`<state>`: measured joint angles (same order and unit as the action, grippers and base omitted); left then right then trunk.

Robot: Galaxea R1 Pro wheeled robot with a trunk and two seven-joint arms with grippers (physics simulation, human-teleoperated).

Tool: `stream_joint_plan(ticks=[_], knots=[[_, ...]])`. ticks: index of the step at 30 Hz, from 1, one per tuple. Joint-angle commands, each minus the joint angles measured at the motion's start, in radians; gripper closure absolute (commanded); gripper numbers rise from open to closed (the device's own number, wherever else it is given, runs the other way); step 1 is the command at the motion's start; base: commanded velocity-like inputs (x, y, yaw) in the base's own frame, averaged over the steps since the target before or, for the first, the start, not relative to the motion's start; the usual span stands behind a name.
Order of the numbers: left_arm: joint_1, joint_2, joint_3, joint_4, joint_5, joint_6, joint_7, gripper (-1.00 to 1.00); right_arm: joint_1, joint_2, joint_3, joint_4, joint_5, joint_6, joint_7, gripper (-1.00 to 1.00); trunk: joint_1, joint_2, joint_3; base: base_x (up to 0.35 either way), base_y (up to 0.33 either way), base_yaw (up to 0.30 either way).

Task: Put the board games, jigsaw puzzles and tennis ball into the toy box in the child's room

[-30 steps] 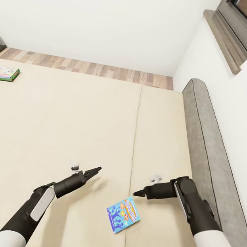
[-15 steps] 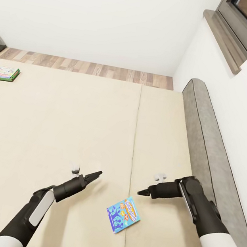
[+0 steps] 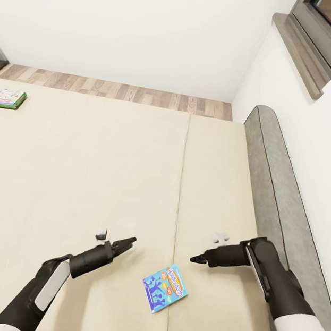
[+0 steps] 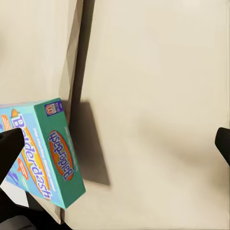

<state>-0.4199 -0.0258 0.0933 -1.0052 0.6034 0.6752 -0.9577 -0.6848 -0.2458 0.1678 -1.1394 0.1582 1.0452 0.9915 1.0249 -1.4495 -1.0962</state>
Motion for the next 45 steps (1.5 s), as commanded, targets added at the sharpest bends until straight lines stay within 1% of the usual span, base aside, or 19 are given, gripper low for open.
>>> stream_joint_plan(ticks=[1, 4, 6, 9, 13, 14, 16, 17, 19, 20, 21, 22, 24, 27, 29, 33, 35, 43, 45], knots=[[0.004, 0.001, 0.002, -0.001, 0.002, 0.019, -0.002, -1.0, 0.001, -0.004, 0.001, -0.001, 0.01, 0.002, 0.01, -1.0, 0.0, 0.0, -0.001, 0.0, 0.0, 0.0], [0.007, 0.002, 0.002, -0.003, 0.001, 0.031, -0.002, -1.0, 0.004, -0.007, 0.002, -0.001, 0.009, 0.002, 0.01, -1.0, 0.0, 0.0, -0.001, 0.0, 0.0, 0.0], [0.014, 0.006, 0.001, -0.006, 0.0, 0.053, -0.001, -1.0, 0.012, -0.01, 0.002, -0.002, 0.008, 0.002, 0.011, -1.0, 0.0, 0.0, -0.001, 0.0, 0.0, 0.0], [0.018, 0.007, 0.001, -0.008, -0.001, 0.062, 0.0, -1.0, 0.017, -0.012, 0.002, -0.003, 0.007, 0.002, 0.011, -1.0, 0.0, 0.0, -0.001, 0.0, 0.0, 0.0], [0.03, 0.009, 0.0, -0.022, -0.019, 0.082, 0.002, -1.0, 0.028, -0.015, 0.002, -0.009, 0.007, 0.002, 0.011, -1.0, 0.0, 0.0, -0.001, 0.0, 0.0, 0.0], [0.03, 0.009, 0.0, -0.022, -0.019, 0.082, 0.002, -1.0, 0.028, -0.015, 0.002, -0.009, 0.007, 0.002, 0.011, -1.0, 0.0, 0.0, -0.001, 0.0, 0.0, 0.0], [0.038, 0.01, -0.001, -0.042, -0.04, 0.098, 0.003, -1.0, 0.032, -0.016, 0.003, -0.012, 0.007, 0.002, 0.012, -1.0, 0.0, 0.0, -0.001, 0.0, 0.0, 0.0], [0.038, 0.01, -0.001, -0.042, -0.04, 0.098, 0.003, -1.0, 0.032, -0.016, 0.003, -0.012, 0.007, 0.002, 0.012, -1.0, 0.0, 0.0, -0.001, 0.0, 0.0, 0.0], [0.045, 0.009, -0.005, -0.058, -0.065, 0.116, 0.006, -1.0, 0.035, -0.016, 0.003, -0.014, 0.008, 0.002, 0.012, -1.0, 0.0, 0.0, -0.001, 0.0, 0.0, 0.0], [0.045, 0.009, -0.005, -0.058, -0.065, 0.116, 0.006, -1.0, 0.035, -0.016, 0.003, -0.014, 0.008, 0.002, 0.012, -1.0, 0.0, 0.0, -0.001, 0.0, 0.0, 0.0], [0.048, 0.008, -0.007, -0.064, -0.077, 0.124, 0.009, -1.0, 0.036, -0.016, 0.004, -0.014, 0.008, 0.002, 0.012, -1.0, 0.0, 0.0, -0.001, 0.0, 0.0, 0.0], [0.048, 0.008, -0.007, -0.064, -0.077, 0.124, 0.009, -1.0, 0.036, -0.016, 0.004, -0.014, 0.008, 0.002, 0.012, -1.0, 0.0, 0.0, -0.001, 0.0, 0.0, 0.0], [0.052, 0.006, -0.009, -0.073, -0.096, 0.137, 0.017, -1.0, 0.038, -0.016, 0.005, -0.015, 0.01, 0.002, 0.012, -1.0, 0.0, 0.0, -0.001, 0.0, 0.0, 0.0], [0.054, 0.005, -0.01, -0.076, -0.104, 0.141, 0.022, -1.0, 0.038, -0.015, 0.006, -0.016, 0.01, 0.002, 0.012, -1.0, 0.0, 0.0, -0.001, 0.0, 0.0, 0.0], [0.056, 0.003, -0.012, -0.079, -0.114, 0.148, 0.036, -1.0, 0.04, -0.014, 0.007, -0.016, 0.012, 0.002, 0.012, -1.0, 0.0, 0.0, -0.001, 0.0, 0.0, 0.0], [0.057, 0.002, -0.013, -0.08, -0.121, 0.155, 0.056, -1.0, 0.043, -0.013, 0.008, -0.017, 0.013, 0.002, 0.012, -1.0, 0.0, 0.0, -0.001, 0.0, 0.0, 0.0], [0.058, 0.0, -0.014, -0.081, -0.125, 0.161, 0.082, -1.0, 0.049, -0.012, 0.008, -0.017, 0.014, 0.002, 0.012, -1.0, 0.0, 0.0, -0.001, 0.0, 0.0, 0.0], [0.059, -0.003, -0.019, -0.082, -0.126, 0.171, 0.121, -1.0, 0.06, -0.014, 0.008, -0.024, 0.012, 0.002, 0.012, -1.0, 0.0, 0.0, -0.001, 0.0, 0.0, 0.0], [0.059, -0.003, -0.022, -0.084, -0.124, 0.174, 0.131, -1.0, 0.066, -0.014, 0.009, -0.038, 0.013, 0.002, 0.012, -1.0, 0.0, 0.0, -0.001, 0.0, 0.0, 0.0]])
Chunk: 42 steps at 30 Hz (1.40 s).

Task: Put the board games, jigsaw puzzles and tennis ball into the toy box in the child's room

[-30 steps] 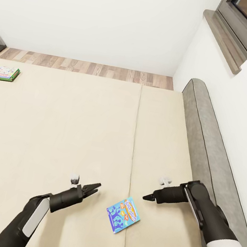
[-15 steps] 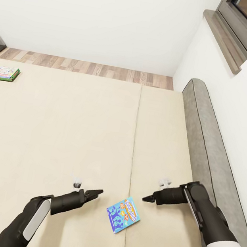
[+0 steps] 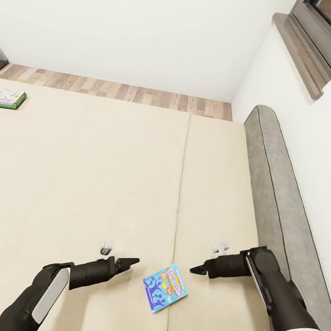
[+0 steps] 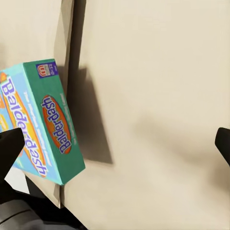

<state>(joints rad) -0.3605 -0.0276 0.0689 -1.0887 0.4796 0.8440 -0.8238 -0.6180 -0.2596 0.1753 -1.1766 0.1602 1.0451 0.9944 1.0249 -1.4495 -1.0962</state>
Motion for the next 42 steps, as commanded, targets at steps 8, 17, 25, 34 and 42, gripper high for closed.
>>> stream_joint_plan(ticks=[8, 17, 25, 34, 42], knots=[[0.0, 0.0, -0.001, -0.004, 0.002, 0.009, 0.009, -1.0, 0.016, 0.004, 0.003, -0.031, 0.012, 0.002, 0.009, -1.0, 0.0, 0.0, -0.001, 0.0, 0.0, 0.0], [0.0, 0.002, -0.002, -0.007, 0.003, 0.01, 0.013, -1.0, 0.043, 0.006, -0.002, -0.065, 0.012, 0.002, 0.008, -1.0, 0.0, 0.0, -0.002, 0.0, 0.0, 0.0], [0.003, 0.004, -0.003, -0.008, 0.002, 0.01, 0.015, -1.0, 0.077, 0.007, -0.004, -0.091, 0.012, 0.002, 0.003, -1.0, 0.0, 0.0, -0.01, 0.0, 0.0, 0.0], [0.009, 0.004, -0.003, -0.01, 0.0, 0.01, 0.015, -1.0, 0.101, 0.008, -0.005, -0.116, 0.012, 0.002, 0.001, -1.0, 0.0, 0.0, -0.019, 0.0, 0.0, 0.0], [0.011, 0.003, -0.003, -0.012, -0.005, 0.01, 0.019, -1.0, 0.11, 0.009, -0.005, -0.126, 0.012, 0.002, 0.0, -1.0, 0.0, 0.0, -0.022, 0.0, 0.0, 0.0]])
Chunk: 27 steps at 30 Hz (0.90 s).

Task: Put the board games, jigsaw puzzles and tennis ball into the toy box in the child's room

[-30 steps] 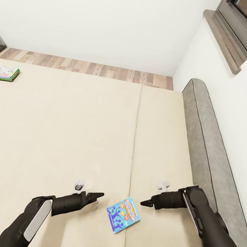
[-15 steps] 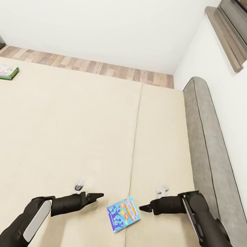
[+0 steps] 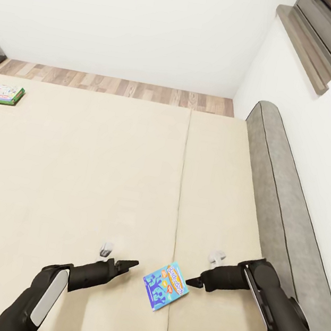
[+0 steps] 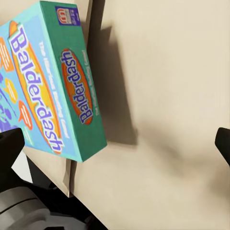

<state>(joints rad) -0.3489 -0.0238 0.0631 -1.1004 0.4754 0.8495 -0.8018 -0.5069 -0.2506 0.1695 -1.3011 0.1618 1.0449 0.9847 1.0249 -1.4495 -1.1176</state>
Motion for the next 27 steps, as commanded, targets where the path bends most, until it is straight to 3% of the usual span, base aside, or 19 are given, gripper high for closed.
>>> stream_joint_plan(ticks=[1, 27], knots=[[0.0, -0.001, 0.003, 0.0, -0.002, 0.005, -0.002, -1.0, 0.0, 0.0, 0.001, -0.002, 0.011, 0.002, 0.009, -1.0, 0.0, 0.0, -0.001, 0.0, 0.0, 0.0], [0.001, -0.007, -0.002, 0.0, -0.003, 0.004, 0.056, -1.0, 0.003, 0.005, 0.0, -0.006, 0.009, 0.002, -0.03, -1.0, 0.0, 0.0, -0.002, 0.0, 0.0, 0.0]])
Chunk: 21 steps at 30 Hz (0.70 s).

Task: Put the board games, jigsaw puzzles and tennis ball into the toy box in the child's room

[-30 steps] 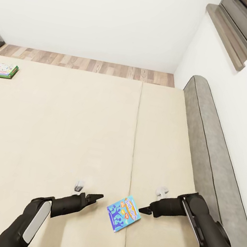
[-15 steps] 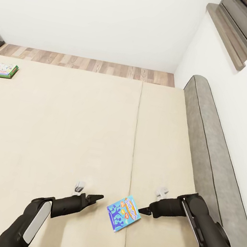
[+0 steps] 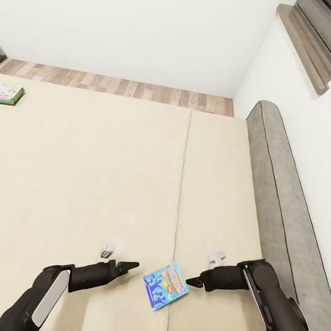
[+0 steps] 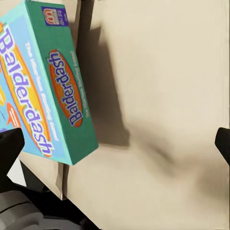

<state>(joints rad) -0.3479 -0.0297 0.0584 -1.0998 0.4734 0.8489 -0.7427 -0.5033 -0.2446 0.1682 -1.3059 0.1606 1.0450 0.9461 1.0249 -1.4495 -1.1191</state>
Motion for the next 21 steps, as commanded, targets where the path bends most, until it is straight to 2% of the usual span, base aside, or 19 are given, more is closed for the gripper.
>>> stream_joint_plan(ticks=[1, 8, 21], knots=[[0.0, -0.001, 0.002, 0.0, -0.001, 0.005, -0.002, -1.0, -0.001, 0.001, 0.001, -0.001, 0.01, 0.002, -0.002, -1.0, 0.0, 0.0, -0.001, 0.0, 0.0, 0.0], [0.0, -0.002, 0.001, 0.002, -0.001, 0.004, 0.005, -1.0, -0.001, 0.02, -0.002, -0.001, 0.003, 0.002, -0.063, -1.0, 0.0, 0.0, -0.001, 0.0, 0.0, 0.0], [-0.001, -0.008, 0.0, 0.008, -0.002, 0.003, 0.022, -1.0, -0.002, 0.034, -0.018, 0.002, 0.0, 0.002, -0.099, -1.0, 0.0, 0.0, -0.001, 0.0, 0.0, 0.0]])
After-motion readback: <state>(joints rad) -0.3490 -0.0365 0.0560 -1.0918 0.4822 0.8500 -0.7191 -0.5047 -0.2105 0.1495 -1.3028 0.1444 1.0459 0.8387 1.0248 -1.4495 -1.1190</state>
